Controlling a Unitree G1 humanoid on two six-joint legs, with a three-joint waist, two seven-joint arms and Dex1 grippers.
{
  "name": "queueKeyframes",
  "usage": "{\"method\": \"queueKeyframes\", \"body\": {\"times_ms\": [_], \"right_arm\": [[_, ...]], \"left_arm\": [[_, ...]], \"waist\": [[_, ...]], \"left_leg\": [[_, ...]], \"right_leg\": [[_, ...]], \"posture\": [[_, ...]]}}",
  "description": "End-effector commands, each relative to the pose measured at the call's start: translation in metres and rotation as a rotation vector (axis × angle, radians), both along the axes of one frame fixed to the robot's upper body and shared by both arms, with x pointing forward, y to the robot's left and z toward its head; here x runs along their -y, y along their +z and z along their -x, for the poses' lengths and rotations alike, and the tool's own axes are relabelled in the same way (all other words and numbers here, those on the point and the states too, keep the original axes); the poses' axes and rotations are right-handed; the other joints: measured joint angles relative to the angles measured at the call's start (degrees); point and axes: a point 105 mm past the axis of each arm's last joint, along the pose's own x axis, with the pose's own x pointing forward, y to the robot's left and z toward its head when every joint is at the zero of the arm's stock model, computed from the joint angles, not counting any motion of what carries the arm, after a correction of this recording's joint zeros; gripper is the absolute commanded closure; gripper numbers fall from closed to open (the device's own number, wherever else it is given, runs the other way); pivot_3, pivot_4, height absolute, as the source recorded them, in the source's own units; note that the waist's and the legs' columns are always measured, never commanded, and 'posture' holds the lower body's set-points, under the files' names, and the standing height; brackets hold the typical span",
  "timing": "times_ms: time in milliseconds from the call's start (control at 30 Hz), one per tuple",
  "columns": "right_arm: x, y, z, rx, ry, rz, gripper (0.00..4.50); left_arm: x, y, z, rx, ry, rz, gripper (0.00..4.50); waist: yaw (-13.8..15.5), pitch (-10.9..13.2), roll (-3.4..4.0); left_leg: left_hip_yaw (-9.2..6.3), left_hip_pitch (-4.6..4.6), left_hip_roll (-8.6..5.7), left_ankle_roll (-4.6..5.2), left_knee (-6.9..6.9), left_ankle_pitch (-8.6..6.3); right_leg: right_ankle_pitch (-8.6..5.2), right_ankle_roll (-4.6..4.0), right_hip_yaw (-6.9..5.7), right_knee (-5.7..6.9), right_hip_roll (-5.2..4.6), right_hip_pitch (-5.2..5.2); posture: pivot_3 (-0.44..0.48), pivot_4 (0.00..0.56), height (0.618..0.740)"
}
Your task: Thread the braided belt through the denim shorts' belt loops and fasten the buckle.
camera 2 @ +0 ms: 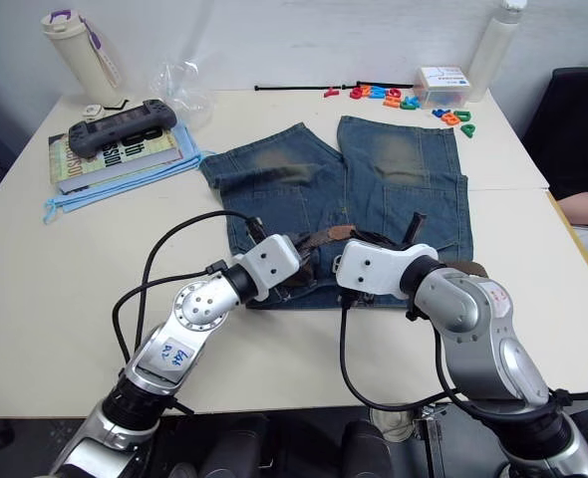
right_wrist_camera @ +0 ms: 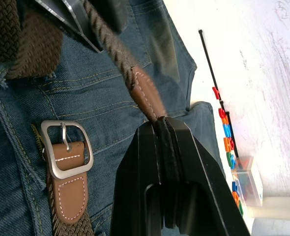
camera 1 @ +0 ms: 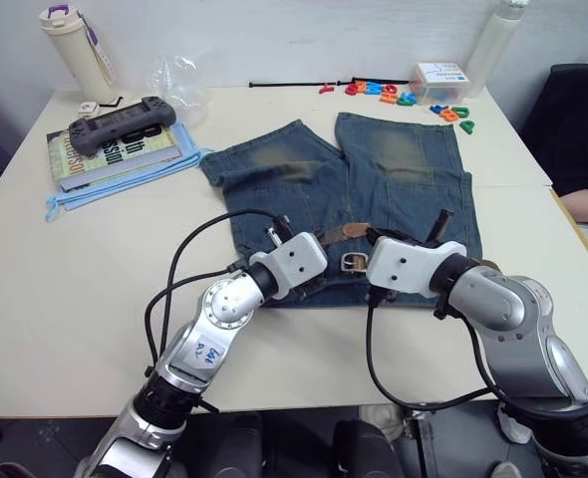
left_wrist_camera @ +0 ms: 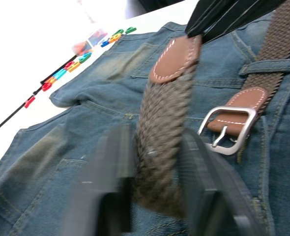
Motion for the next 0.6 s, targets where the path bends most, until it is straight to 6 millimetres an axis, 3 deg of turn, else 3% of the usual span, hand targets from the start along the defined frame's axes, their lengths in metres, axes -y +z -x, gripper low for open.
{"method": "queueKeyframes", "body": {"times_ms": [33,267,367,600], "right_arm": [[-0.002,0.014,0.007,0.059,0.015,-0.007,4.5],[-0.001,0.014,0.006,0.059,-0.002,-0.042,4.5],[0.0,0.016,0.006,0.061,-0.012,-0.075,3.49],[0.013,0.025,0.005,0.046,-0.084,-0.175,0.03]], "left_arm": [[0.001,0.005,0.001,0.032,-0.009,-0.002,4.43],[0.002,-0.003,0.0,0.001,-0.026,-0.01,4.43],[0.005,-0.005,0.0,-0.008,-0.035,-0.002,4.5],[-0.002,-0.014,-0.01,-0.061,0.003,0.031,4.5]], "waist": [[0.0,0.0,0.0],[0.0,0.0,0.0],[0.0,0.0,0.0],[0.0,0.0,0.0]], "left_leg": [[0.0,0.0,0.0,0.0,0.0,0.0],[0.0,0.0,0.0,0.0,0.0,0.0],[0.0,0.0,0.0,0.0,0.01,0.0],[-0.01,-0.02,0.0,0.01,0.03,0.0]], "right_leg": [[0.0,0.0,0.0,0.0,0.0,0.0],[0.0,0.0,0.0,0.0,0.0,0.0],[0.0,0.0,0.0,0.02,0.0,0.0],[0.0,0.0,-0.02,0.05,0.0,0.01]], "posture": [[0.0,0.15,0.684],[0.0,0.15,0.684],[0.0,0.15,0.684],[0.0,0.15,0.684]]}}
